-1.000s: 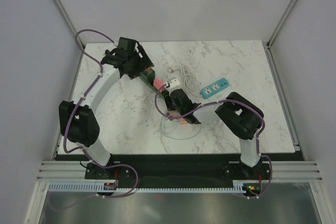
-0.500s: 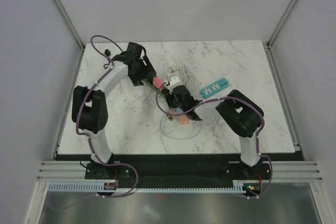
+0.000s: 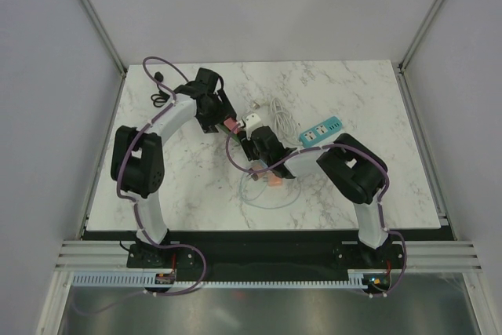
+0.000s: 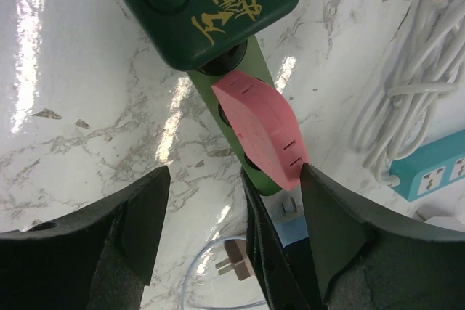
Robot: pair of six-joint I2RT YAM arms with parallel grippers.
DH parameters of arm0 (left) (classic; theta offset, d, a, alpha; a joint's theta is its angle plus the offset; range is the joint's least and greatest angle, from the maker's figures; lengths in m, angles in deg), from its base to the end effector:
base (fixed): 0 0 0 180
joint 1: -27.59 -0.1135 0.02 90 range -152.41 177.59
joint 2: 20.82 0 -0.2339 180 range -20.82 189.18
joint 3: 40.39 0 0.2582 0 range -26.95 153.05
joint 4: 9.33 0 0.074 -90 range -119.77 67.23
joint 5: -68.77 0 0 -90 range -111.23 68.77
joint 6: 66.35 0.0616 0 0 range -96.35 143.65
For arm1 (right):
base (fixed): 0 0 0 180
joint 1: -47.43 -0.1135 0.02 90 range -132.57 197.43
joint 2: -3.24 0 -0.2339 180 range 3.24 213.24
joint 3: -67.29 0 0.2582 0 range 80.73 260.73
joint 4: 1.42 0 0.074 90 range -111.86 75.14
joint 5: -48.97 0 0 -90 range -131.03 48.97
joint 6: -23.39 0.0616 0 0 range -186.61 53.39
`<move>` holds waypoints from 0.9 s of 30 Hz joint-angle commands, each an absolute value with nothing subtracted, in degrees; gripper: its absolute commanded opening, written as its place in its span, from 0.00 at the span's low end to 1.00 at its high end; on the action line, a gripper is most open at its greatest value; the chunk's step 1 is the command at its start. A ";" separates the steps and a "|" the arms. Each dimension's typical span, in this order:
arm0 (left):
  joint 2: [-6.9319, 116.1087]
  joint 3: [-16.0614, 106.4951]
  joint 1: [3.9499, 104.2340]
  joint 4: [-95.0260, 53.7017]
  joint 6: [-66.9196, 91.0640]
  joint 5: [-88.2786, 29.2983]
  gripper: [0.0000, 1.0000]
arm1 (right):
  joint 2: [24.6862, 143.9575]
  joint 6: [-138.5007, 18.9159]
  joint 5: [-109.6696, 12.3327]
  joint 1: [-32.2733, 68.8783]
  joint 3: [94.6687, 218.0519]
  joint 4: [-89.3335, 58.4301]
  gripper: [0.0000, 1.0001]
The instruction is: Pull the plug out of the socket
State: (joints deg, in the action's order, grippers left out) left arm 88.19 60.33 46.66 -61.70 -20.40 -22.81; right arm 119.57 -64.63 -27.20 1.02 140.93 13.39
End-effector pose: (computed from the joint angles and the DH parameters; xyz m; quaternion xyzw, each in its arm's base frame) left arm 0.3946 -0.1382 0.1792 -0.2058 0.9452 -0.1439 0.2088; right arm 0.3084 0.3026 0.0855 -0.2640 0.8108 0.1158 0.5095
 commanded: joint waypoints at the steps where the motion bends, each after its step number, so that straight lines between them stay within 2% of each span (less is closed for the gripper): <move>1: 89.75 60.32 46.93 -61.35 -21.70 -20.01 0.78 | 120.31 -66.08 -31.10 -1.17 143.57 15.99 0.00; 8: 90.54 60.41 47.37 -61.09 -22.05 -19.47 0.73 | 120.14 -67.84 -29.87 -2.23 143.04 15.29 0.00; 19: 85.80 59.44 47.46 -60.30 -22.40 -14.55 0.76 | 120.40 -68.19 -29.86 -2.40 143.30 14.85 0.00; 27: 88.60 60.24 47.54 -59.94 -22.93 -17.27 0.80 | 120.75 -68.19 -29.95 -2.49 143.83 14.23 0.00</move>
